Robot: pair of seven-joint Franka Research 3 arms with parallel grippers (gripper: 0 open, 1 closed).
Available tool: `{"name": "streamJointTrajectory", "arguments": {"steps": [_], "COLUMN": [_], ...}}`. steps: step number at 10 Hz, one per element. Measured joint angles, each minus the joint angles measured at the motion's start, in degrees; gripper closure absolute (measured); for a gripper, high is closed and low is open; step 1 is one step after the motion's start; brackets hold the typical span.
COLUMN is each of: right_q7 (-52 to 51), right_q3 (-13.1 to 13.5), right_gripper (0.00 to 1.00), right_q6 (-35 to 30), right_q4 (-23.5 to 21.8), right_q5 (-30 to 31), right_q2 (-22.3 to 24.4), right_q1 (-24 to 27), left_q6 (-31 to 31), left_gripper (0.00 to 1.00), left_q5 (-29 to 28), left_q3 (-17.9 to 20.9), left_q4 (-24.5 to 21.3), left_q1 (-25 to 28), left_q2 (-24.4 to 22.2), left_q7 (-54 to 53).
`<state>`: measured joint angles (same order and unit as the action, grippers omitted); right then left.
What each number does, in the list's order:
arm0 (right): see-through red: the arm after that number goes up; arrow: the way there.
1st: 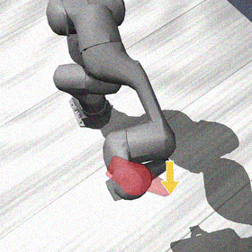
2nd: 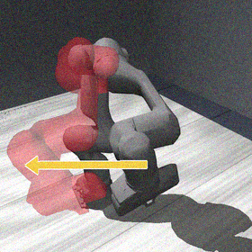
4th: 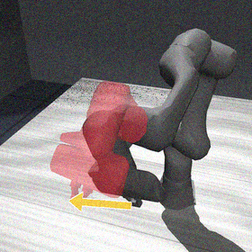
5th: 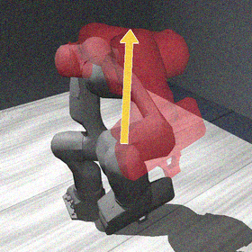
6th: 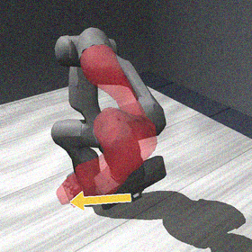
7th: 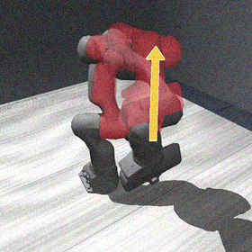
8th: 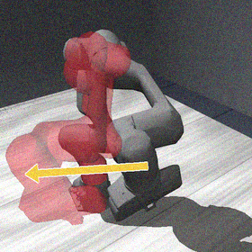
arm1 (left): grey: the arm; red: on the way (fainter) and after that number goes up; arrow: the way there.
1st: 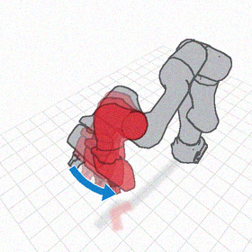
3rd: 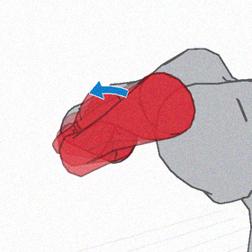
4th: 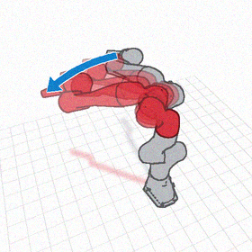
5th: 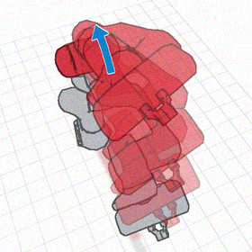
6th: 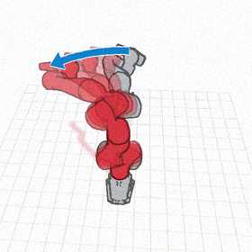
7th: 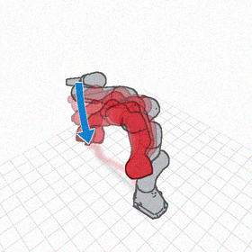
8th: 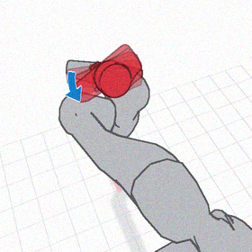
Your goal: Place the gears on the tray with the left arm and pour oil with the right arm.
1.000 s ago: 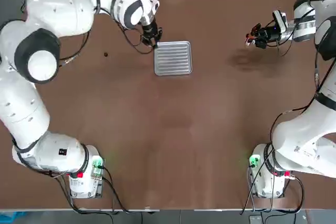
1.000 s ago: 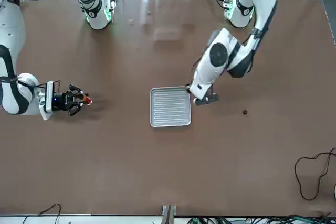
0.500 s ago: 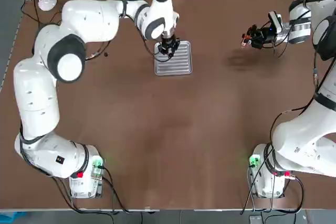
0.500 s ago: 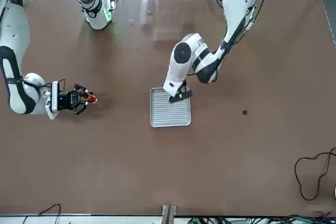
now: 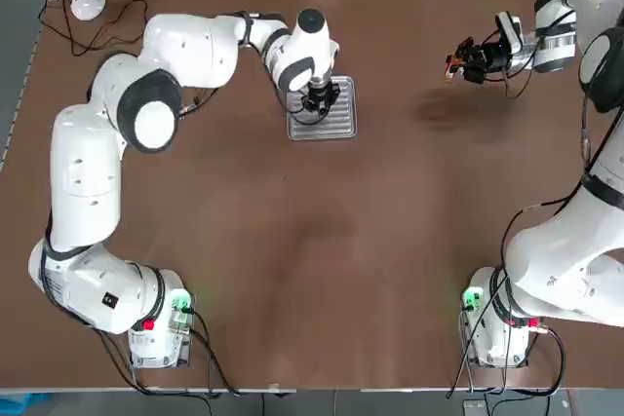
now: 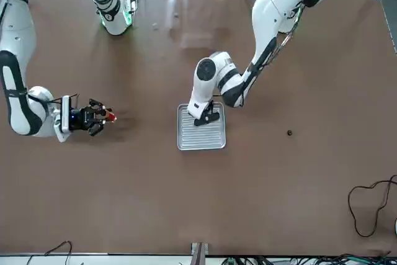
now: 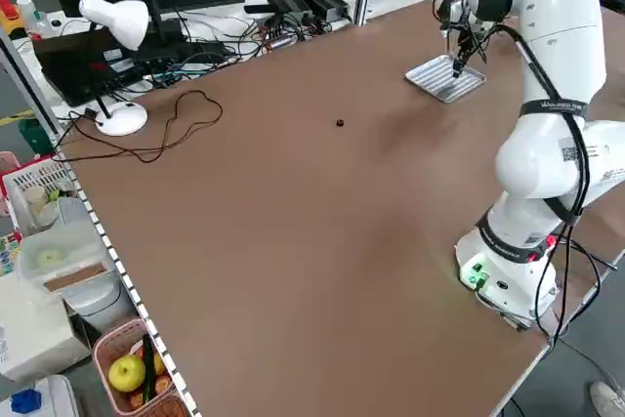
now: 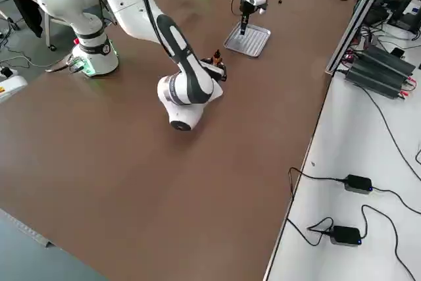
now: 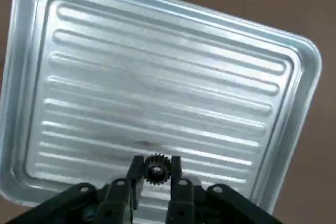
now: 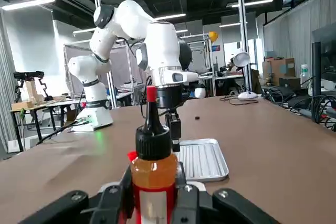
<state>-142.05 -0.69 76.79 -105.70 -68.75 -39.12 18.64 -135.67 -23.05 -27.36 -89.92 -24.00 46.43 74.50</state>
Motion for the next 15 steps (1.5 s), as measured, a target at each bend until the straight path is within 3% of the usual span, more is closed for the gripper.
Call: {"name": "streamJointTrajectory", "arguments": {"steps": [2, 4, 8, 11, 15], "right_q7": [0.02, 0.04, 2.31, 3.80, 4.24], "right_q3": [-0.01, 0.24, 0.71, 0.48, 0.35], "right_gripper": [0.69, 0.69, 0.69, 0.69, 0.69], "right_q6": [0.31, 0.81, 0.81, 0.81, 1.15], "right_q4": [0.00, 0.14, 0.34, 0.34, -0.23], "right_q5": [-0.92, -1.06, -1.11, -1.15, -1.65], "right_q2": [0.19, 0.39, 2.36, 3.26, 4.34], "right_q1": [-0.96, -1.09, -0.97, -1.31, -2.17], "left_q6": [0.00, 0.00, -0.01, 0.74, 6.74], "left_gripper": [0.74, 0.63, 0.05, 0.02, 0.01], "left_q5": [-0.01, -0.15, -3.67, -3.77, -3.77], "left_q3": [0.25, 0.76, 1.45, 1.05, -5.97], "left_q4": [0.43, 0.56, 1.50, 1.88, 1.86], "left_q1": [0.02, 0.00, 1.36, 7.50, 20.33], "left_q2": [0.00, 0.00, -0.10, -1.68, -3.81], "left_q7": [-0.19, -0.40, -4.24, -14.46, -28.11]}}
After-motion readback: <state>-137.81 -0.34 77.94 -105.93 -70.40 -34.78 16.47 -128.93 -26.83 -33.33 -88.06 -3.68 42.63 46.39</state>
